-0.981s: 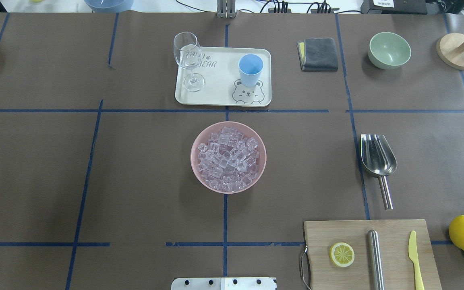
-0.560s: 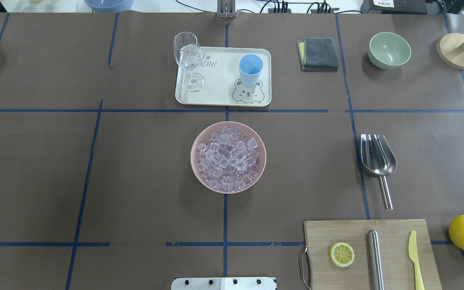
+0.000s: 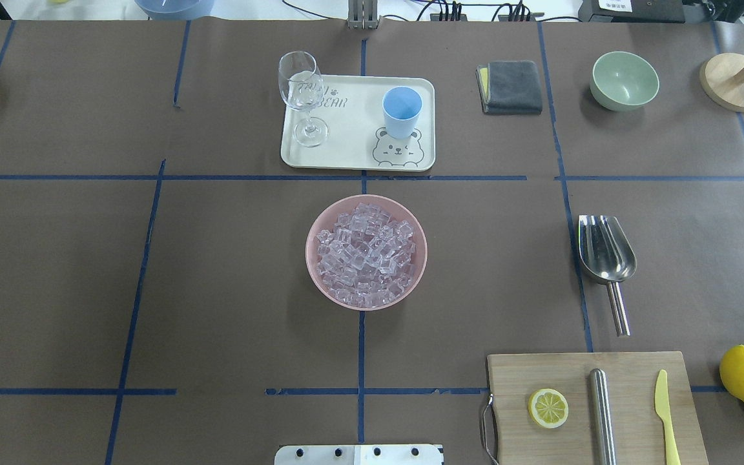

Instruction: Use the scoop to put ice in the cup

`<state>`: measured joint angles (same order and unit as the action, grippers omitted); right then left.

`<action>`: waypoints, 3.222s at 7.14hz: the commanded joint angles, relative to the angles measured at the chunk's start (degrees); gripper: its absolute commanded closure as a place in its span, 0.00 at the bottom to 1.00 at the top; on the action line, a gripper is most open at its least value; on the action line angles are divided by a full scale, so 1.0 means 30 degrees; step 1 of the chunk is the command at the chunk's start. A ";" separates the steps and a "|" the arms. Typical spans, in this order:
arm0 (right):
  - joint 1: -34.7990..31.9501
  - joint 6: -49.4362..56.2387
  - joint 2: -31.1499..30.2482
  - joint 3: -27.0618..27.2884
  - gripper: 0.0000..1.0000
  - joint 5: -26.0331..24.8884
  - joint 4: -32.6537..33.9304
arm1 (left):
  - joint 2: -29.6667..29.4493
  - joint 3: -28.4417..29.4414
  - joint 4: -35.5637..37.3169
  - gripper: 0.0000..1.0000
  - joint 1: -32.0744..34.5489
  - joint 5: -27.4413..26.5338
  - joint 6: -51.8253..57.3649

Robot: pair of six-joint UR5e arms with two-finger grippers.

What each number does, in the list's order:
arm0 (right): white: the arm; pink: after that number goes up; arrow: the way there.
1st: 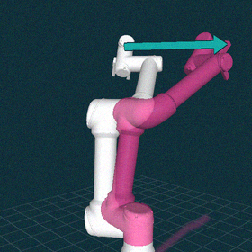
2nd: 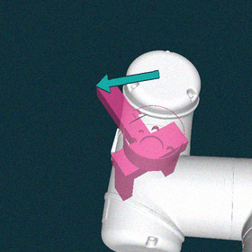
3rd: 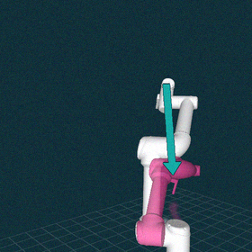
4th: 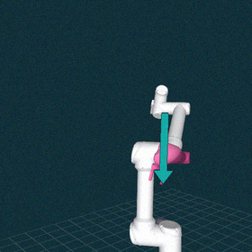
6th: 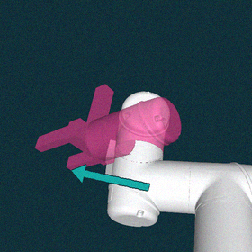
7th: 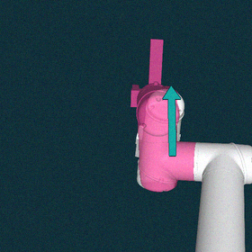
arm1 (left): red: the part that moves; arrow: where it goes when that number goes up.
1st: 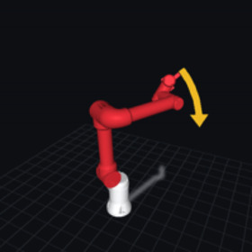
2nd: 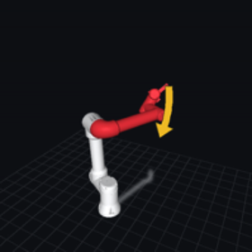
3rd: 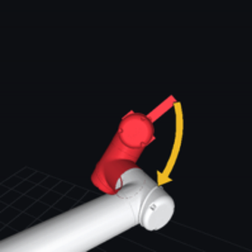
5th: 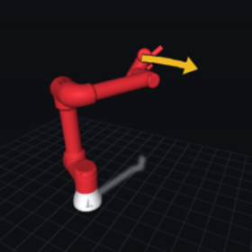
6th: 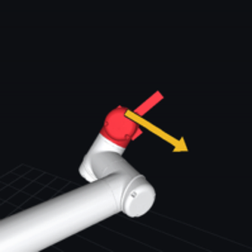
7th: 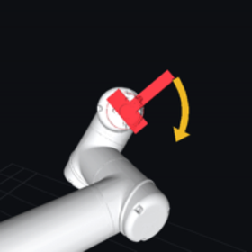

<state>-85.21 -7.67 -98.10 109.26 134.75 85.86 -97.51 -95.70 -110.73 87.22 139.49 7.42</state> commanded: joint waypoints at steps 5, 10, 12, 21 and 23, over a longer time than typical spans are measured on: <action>0.1534 -0.0079 0.0469 0.0170 0.00 -0.0093 -0.0290 | -0.2473 0.0055 -0.7004 0.00 -0.7764 0.0173 -0.1184; 0.5019 -0.4678 0.1586 0.1895 0.00 -0.0386 -0.0319 | -0.4815 0.2209 -1.0884 0.00 -1.4626 -0.3313 -0.1214; 0.6159 -0.7234 0.1615 0.2861 0.00 -0.0386 -0.0319 | -0.5083 0.4150 -1.5017 0.00 -1.6436 -0.5957 -0.1214; 1.7028 -2.0791 -0.0347 0.3015 0.04 -0.7822 -0.6237 | -0.6666 0.5211 -1.5120 0.00 -1.7588 -0.7268 -0.2328; 1.7735 -2.0500 -0.0289 0.2050 0.19 -0.7565 -0.6237 | -0.6666 0.5211 -1.5120 0.00 -1.7589 -0.7298 -0.2386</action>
<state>-33.49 -69.45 -99.05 117.02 111.97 67.15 -117.50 -80.07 -156.08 34.49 117.63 0.37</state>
